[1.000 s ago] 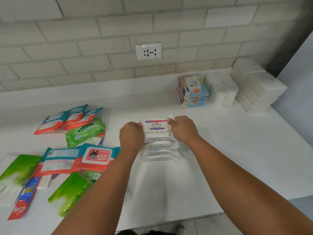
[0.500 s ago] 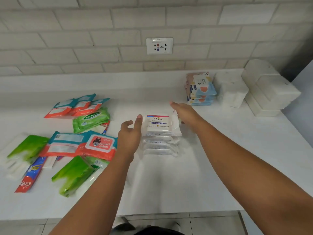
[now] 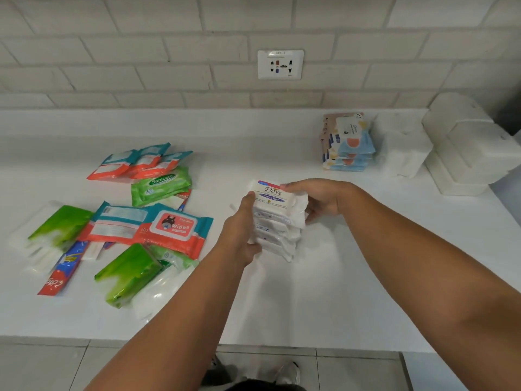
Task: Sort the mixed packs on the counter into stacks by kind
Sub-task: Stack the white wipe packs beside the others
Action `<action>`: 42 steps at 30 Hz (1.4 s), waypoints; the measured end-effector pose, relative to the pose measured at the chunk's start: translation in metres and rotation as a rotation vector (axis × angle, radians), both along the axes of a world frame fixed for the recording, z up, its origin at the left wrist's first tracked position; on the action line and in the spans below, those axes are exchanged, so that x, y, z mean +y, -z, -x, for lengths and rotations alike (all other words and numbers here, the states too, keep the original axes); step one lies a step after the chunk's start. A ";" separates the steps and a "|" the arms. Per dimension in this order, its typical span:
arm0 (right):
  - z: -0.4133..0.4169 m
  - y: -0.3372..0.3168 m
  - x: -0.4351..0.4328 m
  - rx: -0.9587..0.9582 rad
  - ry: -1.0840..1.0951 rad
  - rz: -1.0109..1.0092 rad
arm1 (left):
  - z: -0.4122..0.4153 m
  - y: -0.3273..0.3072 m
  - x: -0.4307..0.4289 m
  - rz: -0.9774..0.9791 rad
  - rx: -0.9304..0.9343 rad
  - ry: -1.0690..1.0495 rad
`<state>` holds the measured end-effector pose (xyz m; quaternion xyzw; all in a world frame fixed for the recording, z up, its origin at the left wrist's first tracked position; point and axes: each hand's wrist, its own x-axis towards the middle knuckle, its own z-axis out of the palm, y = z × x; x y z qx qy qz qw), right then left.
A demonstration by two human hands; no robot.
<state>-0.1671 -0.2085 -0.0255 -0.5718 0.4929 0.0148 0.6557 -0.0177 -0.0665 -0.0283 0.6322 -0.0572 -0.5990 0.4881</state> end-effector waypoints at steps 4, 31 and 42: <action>0.015 -0.003 0.022 0.007 0.061 0.011 | -0.008 -0.005 -0.009 -0.008 -0.084 0.074; -0.012 0.051 0.132 -0.533 0.694 0.311 | 0.015 0.041 0.012 0.415 -0.359 0.319; -0.016 0.049 0.081 -0.498 0.879 0.371 | 0.030 0.042 -0.034 0.494 -0.289 0.284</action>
